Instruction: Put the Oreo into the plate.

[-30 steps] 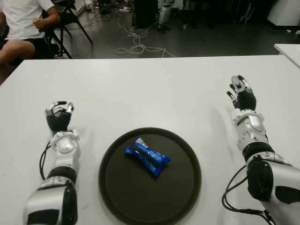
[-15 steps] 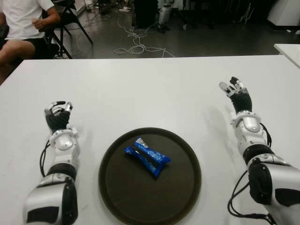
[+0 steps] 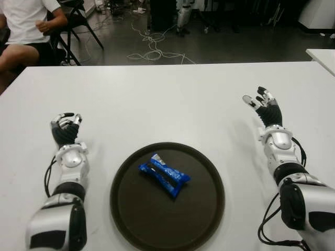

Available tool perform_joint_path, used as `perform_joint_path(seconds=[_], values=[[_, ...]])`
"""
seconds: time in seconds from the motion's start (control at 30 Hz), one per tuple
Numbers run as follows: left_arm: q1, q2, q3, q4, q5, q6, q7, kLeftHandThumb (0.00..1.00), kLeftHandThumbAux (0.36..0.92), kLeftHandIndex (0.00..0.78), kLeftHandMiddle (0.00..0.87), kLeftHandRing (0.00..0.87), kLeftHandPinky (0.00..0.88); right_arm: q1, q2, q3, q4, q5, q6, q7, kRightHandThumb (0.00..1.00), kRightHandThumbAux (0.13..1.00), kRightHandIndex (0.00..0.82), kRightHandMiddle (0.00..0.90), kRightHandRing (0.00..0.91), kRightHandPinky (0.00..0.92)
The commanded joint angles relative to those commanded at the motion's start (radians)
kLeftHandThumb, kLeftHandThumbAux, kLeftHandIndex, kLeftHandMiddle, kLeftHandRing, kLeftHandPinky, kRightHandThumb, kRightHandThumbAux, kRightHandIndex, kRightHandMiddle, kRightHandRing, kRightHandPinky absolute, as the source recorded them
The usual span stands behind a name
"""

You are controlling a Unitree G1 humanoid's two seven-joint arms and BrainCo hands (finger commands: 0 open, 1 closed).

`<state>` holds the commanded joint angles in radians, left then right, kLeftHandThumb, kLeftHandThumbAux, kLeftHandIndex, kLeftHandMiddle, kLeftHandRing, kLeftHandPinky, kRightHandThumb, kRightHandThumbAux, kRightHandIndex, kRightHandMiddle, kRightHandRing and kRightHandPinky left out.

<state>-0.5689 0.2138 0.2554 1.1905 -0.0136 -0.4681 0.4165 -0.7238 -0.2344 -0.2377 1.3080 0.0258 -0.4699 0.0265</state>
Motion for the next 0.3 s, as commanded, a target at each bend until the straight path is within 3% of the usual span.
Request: perform_joint_path(seconds=[0.3], values=[[0.007,-0.007,0.007,-0.004,-0.006,-0.024,0.002,0.701,0.72,0.433,0.748,0.768,0.772,0.003,-0.001,-0.003,-0.001,-0.005,-0.013,0.003,0.0,0.59,0.017,0.0,0.0,0.0]])
